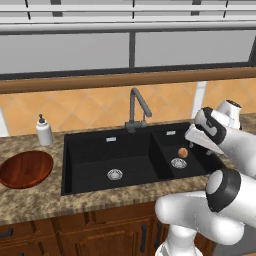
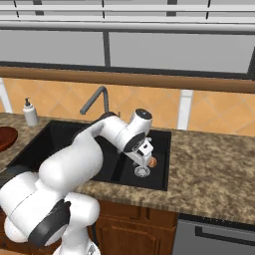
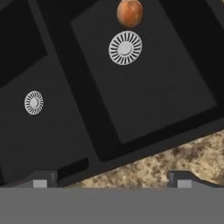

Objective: Pick the onion from the sink and place it in the bowl. Then pick the bowl and place it in the microwave. Then close the microwave door and press the start button.

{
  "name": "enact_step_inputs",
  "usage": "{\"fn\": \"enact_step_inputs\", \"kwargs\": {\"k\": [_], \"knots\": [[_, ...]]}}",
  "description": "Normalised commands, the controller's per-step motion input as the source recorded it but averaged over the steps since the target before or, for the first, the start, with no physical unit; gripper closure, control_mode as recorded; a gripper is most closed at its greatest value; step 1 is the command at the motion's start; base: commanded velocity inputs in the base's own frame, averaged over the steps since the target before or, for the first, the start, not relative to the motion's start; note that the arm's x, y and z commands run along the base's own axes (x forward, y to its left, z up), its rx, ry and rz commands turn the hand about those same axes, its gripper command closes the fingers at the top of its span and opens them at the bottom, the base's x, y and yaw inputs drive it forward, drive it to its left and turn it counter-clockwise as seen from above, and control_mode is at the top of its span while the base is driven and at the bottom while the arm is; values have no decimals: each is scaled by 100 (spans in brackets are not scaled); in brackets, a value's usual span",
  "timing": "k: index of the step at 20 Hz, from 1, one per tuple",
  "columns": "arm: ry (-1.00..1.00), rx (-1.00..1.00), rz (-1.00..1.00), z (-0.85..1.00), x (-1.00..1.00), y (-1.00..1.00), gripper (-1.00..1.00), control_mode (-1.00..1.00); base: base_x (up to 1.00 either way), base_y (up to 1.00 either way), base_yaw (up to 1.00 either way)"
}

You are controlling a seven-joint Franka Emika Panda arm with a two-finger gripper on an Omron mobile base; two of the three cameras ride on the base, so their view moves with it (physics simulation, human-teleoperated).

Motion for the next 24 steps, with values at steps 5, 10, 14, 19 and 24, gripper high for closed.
{"fn": "enact_step_inputs", "kwargs": {"k": [5,10,14,19,24], "knots": [[2,1,0,-39,25,-28,-100,-100,0,0,0],[3,0,-1,-34,48,-19,-100,-100,0,0,0],[7,-1,-6,-27,66,0,-100,-100,0,0,0],[4,0,-9,-17,51,0,-100,-100,0,0,0],[1,-1,-6,-38,35,0,-100,-100,0,0,0]]}}
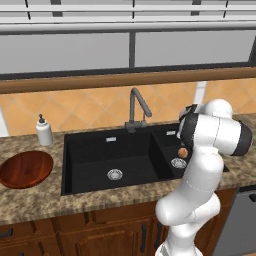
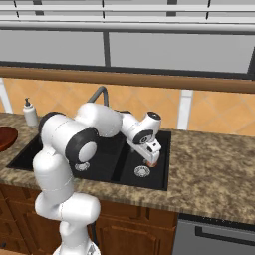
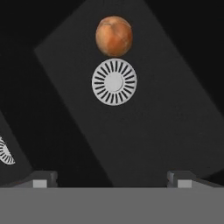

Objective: Pick the onion from the sink and place it in the bowl. Then pick the bowl and place it in the microwave. Then close the microwave door and press the start button.

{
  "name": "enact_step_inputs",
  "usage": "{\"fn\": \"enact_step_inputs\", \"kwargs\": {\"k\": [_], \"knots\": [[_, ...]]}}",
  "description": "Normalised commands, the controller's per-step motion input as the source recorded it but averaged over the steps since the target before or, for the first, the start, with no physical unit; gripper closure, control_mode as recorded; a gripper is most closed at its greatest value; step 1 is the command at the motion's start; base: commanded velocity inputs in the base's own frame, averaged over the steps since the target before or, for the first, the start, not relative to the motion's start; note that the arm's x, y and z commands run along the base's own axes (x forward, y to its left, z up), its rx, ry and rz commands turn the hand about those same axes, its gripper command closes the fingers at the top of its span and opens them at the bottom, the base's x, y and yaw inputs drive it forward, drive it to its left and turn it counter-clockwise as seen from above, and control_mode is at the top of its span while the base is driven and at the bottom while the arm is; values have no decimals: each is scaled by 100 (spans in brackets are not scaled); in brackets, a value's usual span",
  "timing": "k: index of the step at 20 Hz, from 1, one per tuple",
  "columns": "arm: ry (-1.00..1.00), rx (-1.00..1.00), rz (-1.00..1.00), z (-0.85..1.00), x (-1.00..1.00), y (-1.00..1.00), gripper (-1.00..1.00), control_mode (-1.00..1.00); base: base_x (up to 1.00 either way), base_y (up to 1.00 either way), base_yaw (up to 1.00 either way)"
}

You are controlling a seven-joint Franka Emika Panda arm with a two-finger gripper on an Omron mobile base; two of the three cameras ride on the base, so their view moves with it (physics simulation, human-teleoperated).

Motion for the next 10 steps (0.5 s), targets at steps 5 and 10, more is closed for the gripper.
{"fn": "enact_step_inputs", "kwargs": {"k": [5,10], "knots": [[0,-3,-6,-46,27,0,-100,-100,0,0,0],[0,-4,-1,-36,18,-5,-100,-100,0,0,0]]}}
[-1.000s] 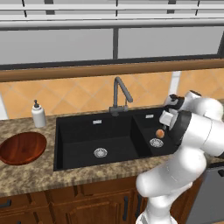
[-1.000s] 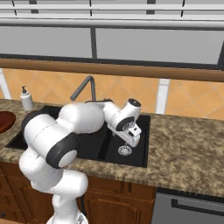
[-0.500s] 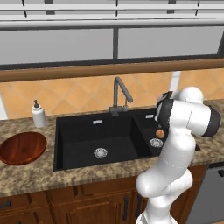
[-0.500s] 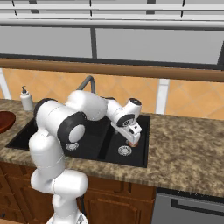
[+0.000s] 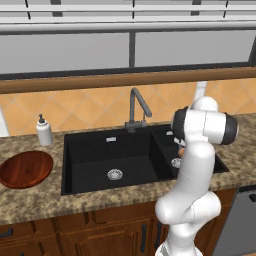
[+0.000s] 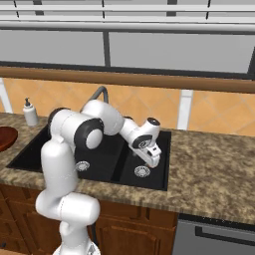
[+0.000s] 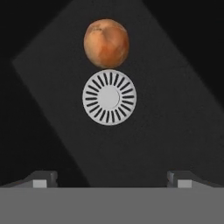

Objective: Pick the onion from the sink and place it in the bowl. Then pick the bowl and place it in the microwave. Then close the microwave door and press the start button.

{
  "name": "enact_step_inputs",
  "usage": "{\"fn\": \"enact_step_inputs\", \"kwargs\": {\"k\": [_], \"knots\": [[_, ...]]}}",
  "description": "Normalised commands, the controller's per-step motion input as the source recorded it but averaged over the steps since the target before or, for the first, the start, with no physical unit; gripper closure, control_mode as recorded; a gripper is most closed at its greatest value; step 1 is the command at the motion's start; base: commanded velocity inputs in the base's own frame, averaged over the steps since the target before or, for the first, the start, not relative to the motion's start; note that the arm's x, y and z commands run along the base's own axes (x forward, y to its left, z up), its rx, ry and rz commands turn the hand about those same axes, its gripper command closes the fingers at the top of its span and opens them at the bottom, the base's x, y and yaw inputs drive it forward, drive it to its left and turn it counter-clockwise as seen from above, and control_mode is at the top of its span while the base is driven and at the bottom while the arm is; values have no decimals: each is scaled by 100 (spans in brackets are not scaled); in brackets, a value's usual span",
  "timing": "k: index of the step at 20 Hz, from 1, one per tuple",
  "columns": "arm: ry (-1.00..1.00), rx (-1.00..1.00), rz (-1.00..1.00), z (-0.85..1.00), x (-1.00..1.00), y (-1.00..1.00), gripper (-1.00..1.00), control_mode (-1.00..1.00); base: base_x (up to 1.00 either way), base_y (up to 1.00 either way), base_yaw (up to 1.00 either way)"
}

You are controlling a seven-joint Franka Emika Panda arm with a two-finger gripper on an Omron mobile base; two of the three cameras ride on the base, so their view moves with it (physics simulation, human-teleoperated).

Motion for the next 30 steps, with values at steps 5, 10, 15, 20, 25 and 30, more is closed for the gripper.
{"fn": "enact_step_inputs", "kwargs": {"k": [5,10,15,20,25,30], "knots": [[-1,-10,0,-27,14,-7,-100,-100,0,0,0],[-6,-15,0,-13,12,-2,-100,-100,0,0,0],[-6,-7,0,-11,12,-10,-100,-100,0,0,0],[0,0,0,-16,10,-23,-100,-100,0,0,0],[0,0,0,-4,24,-27,-100,-100,0,0,0],[0,0,0,-12,44,-5,-100,-100,0,0,0]]}}
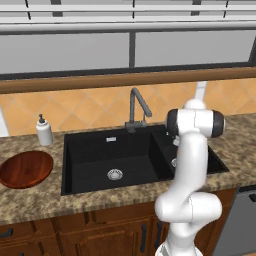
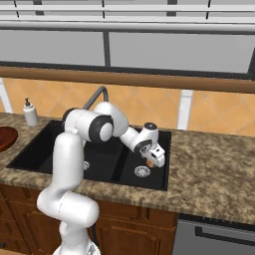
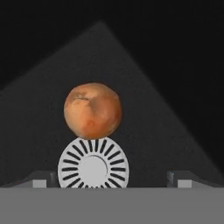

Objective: Pick the onion from the sink and place it in the bowl. Then pick the bowl and place it in the microwave. Then close the microwave door and press the start button.

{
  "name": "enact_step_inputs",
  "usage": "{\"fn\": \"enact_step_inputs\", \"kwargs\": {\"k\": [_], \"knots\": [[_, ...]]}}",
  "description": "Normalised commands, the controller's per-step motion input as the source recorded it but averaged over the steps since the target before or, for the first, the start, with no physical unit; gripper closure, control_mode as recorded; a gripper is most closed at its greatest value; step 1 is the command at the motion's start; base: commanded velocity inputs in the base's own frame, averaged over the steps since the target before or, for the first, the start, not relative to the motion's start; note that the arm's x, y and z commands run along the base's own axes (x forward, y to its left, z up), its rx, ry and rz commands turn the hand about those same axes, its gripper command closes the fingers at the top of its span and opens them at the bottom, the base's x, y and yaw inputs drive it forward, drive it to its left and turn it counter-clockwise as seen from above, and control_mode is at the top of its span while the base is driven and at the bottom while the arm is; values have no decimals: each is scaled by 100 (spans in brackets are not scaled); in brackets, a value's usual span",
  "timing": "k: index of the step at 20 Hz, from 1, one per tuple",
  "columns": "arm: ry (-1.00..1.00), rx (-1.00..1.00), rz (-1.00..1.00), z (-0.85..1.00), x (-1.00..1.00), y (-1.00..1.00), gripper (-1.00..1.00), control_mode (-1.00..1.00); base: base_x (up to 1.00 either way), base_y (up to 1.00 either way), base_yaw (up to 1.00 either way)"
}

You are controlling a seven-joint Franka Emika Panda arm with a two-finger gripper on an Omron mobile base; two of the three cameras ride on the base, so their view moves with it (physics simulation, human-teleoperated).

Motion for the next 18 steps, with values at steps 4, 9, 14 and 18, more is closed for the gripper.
{"fn": "enact_step_inputs", "kwargs": {"k": [4,9,14,18], "knots": [[0,0,0,-26,48,0,-100,-100,0,0,0],[-2,0,0,-18,36,0,-100,-100,0,0,0],[-4,0,0,-17,13,-4,-100,-100,0,0,0],[-1,0,0,-27,0,0,-100,-100,0,0,0]]}}
